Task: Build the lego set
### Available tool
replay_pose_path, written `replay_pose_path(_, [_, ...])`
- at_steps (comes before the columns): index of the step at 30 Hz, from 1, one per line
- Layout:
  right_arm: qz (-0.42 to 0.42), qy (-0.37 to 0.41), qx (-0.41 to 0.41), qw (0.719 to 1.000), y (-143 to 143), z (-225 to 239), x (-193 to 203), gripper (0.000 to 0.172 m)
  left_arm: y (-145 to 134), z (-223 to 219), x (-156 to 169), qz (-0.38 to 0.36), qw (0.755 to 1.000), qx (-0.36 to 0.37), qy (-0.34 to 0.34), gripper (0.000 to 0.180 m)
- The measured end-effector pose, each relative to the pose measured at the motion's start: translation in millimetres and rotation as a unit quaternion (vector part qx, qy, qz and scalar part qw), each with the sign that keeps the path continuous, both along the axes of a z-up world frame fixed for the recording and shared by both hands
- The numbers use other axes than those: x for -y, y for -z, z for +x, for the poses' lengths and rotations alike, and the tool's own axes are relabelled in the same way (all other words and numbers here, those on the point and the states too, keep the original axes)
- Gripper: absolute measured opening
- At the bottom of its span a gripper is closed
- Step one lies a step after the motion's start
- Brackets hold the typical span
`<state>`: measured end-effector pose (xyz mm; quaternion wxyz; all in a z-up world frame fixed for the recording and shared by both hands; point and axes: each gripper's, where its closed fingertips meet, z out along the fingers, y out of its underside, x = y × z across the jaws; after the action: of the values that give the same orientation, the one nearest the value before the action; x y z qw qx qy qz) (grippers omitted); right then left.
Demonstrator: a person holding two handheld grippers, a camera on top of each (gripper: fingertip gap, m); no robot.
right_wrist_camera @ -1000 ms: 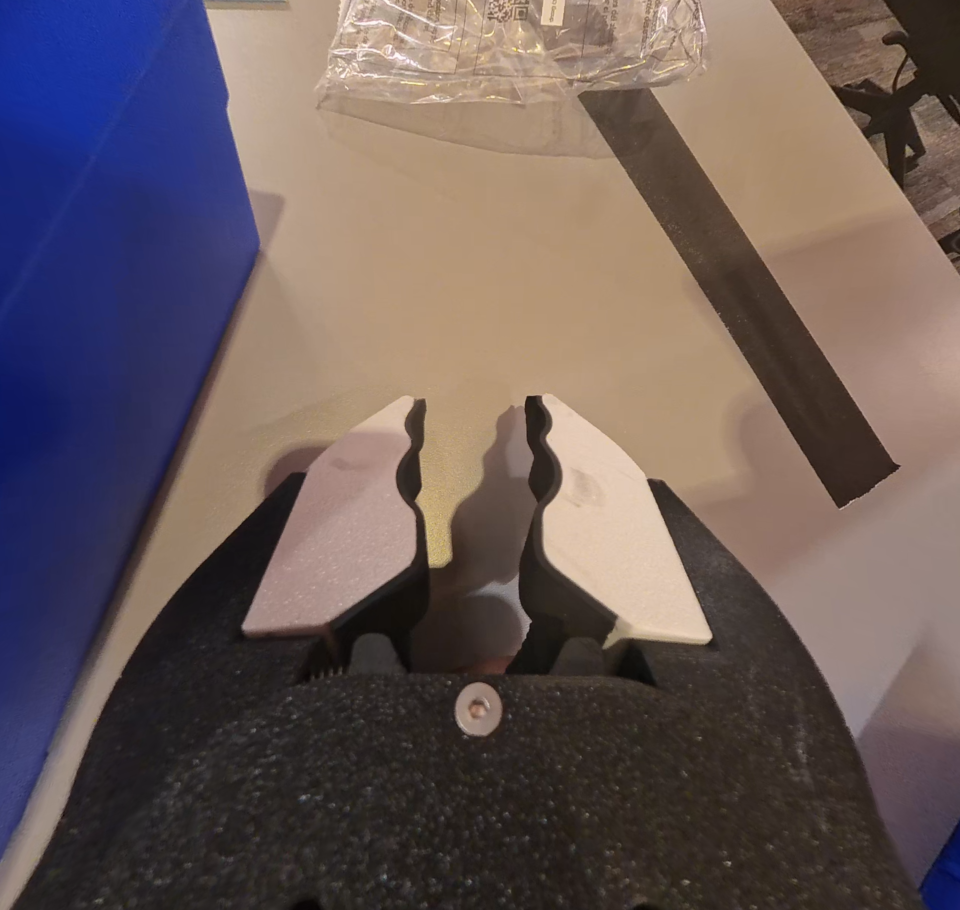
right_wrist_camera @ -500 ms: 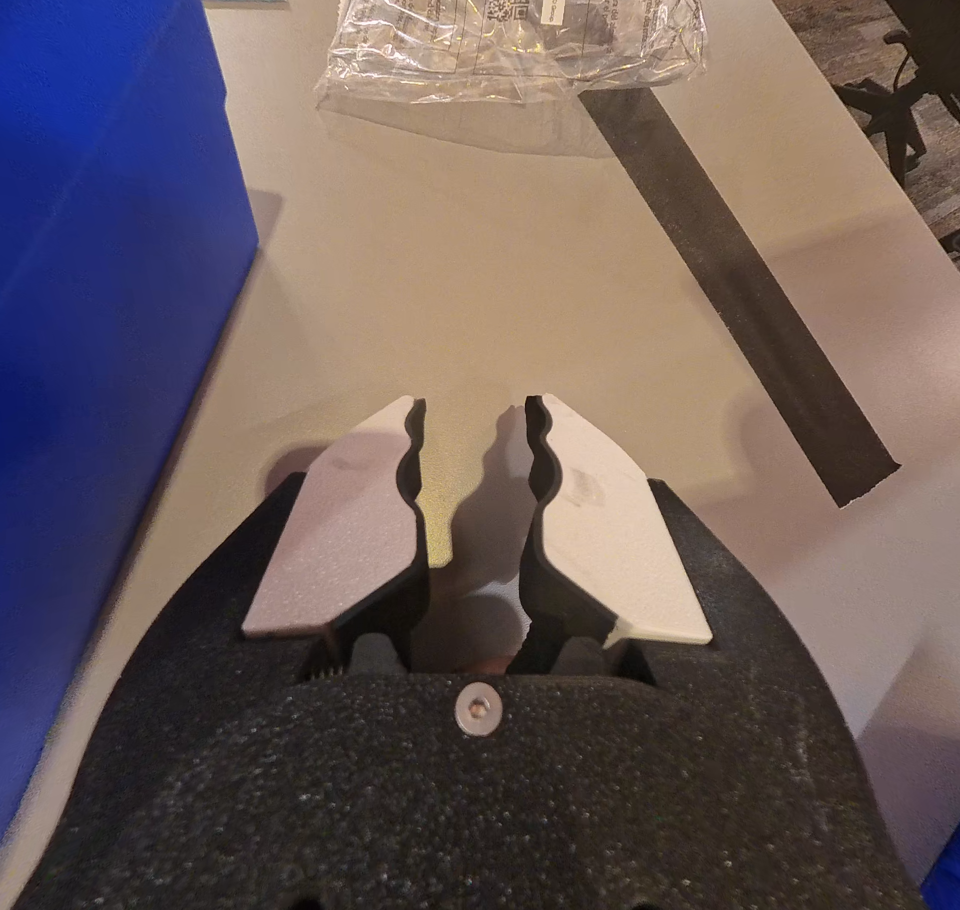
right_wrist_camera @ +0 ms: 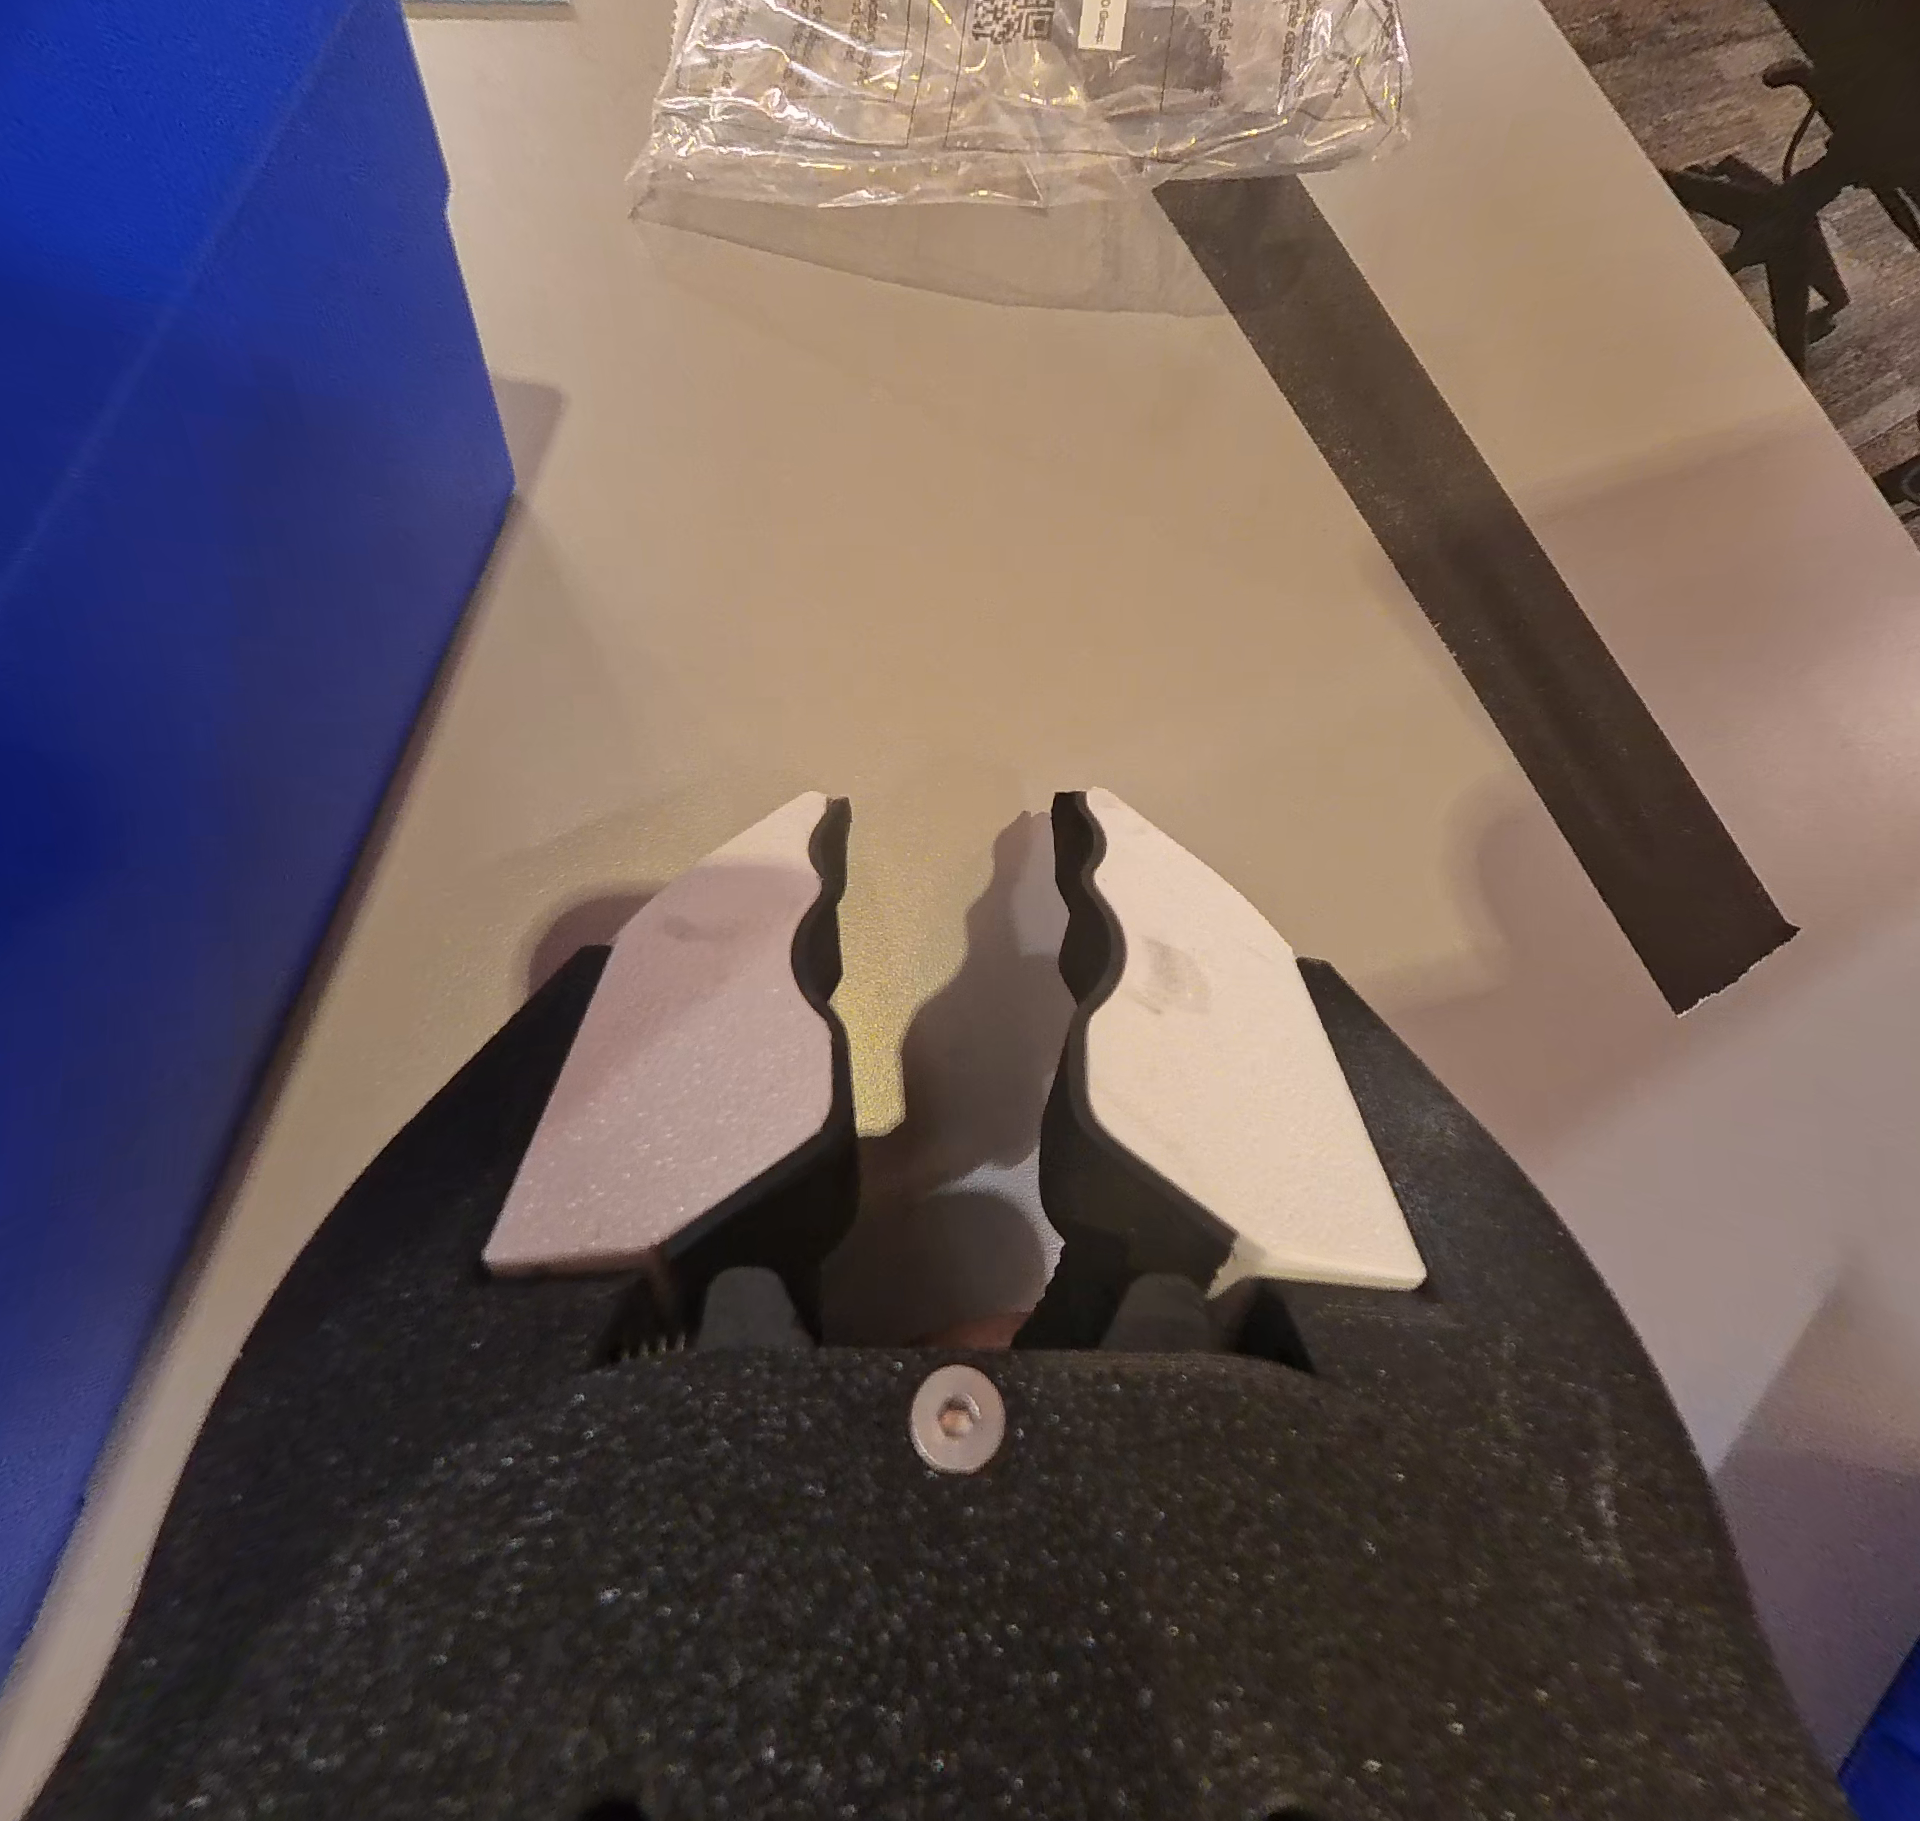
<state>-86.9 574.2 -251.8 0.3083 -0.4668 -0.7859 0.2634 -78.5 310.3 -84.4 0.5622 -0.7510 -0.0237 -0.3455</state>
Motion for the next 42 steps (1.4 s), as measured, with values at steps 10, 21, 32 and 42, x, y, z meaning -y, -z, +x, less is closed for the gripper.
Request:
replay_pose_path(10, [0.001, 0.000, -0.001, 1.000, -0.3, 0.0, -0.1, 0.039, 47.7, -50.6, 66.2, -0.134, 0.971, -0.148, -0.130, 0.015])
replay_pose_path(21, [0.001, 0.014, -0.001, 1.000, -0.3, -1.3, -3.8, 0.040, 151.9, -83.8, 178.7, -0.364, 0.868, -0.270, -0.205, 0.015])
replay_pose_path(32, [0.001, 0.027, -0.001, 1.000, -0.5, -1.8, -7.0, 0.041, 174.3, -107.2, 191.0, -0.409, 0.848, -0.263, -0.211, 0.015])
replay_pose_path(42, [0.000, 0.022, 0.000, 1.000, -0.2, -1.3, -5.8, 0.039, 168.4, -107.6, 184.8, -0.381, 0.862, -0.250, -0.223, 0.021])
